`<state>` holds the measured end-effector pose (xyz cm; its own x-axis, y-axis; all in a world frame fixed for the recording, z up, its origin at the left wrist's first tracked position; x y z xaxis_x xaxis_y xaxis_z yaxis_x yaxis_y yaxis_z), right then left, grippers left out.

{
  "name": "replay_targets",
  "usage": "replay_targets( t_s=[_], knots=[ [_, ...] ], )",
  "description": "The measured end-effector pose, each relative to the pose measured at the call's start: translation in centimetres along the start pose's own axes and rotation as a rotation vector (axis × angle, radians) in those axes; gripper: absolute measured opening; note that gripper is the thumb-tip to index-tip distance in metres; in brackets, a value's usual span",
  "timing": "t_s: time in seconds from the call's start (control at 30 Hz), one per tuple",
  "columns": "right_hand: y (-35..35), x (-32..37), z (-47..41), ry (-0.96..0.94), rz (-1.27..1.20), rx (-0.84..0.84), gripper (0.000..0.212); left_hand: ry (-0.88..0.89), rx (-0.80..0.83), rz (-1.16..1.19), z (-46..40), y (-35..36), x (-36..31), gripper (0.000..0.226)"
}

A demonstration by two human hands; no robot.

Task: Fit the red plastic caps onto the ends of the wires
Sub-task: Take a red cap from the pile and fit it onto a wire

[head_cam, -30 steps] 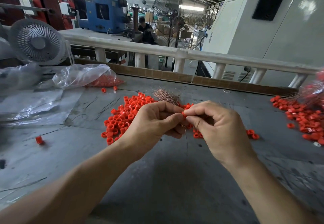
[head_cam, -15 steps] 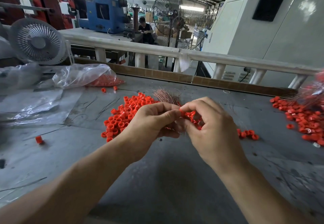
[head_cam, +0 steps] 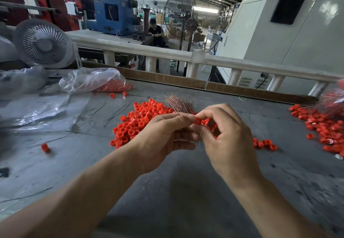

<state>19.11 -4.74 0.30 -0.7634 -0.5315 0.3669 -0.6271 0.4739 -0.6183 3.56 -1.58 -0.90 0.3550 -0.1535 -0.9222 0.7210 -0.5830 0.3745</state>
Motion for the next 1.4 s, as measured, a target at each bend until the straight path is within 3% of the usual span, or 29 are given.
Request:
replay_targets(
  t_s=[0.43,0.67,0.9,1.4],
  knots=[
    [-0.21,0.61,0.01,0.000,0.075,0.024,0.016,0.024,-0.002,-0.063,-0.03,-0.17,0.16,0.015],
    [-0.22,0.67,0.08,0.001,0.068,-0.019,0.014,-0.002,-0.009,-0.026,-0.02,0.15,-0.05,0.031],
    [-0.15,0.64,0.13,0.025,0.076,-0.025,0.012,-0.027,-0.043,-0.062,-0.03,0.06,-0.07,0.028],
    [-0.38,0.44,0.05,-0.097,0.121,-0.050,0.012,-0.031,-0.072,-0.102,0.12,0.34,-0.08,0.033]
  ],
)
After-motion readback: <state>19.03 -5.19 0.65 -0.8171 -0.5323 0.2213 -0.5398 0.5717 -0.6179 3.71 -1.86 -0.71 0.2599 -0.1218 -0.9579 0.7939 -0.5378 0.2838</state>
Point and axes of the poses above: each hand's wrist, its own z-axis away from the middle knuckle, its own y-axis out of the palm, x = y × z, the point moved 2 cm from there along -z, towards the middle knuckle, and after that the axes turned 8 degrees about x, right-handed, at the moved point
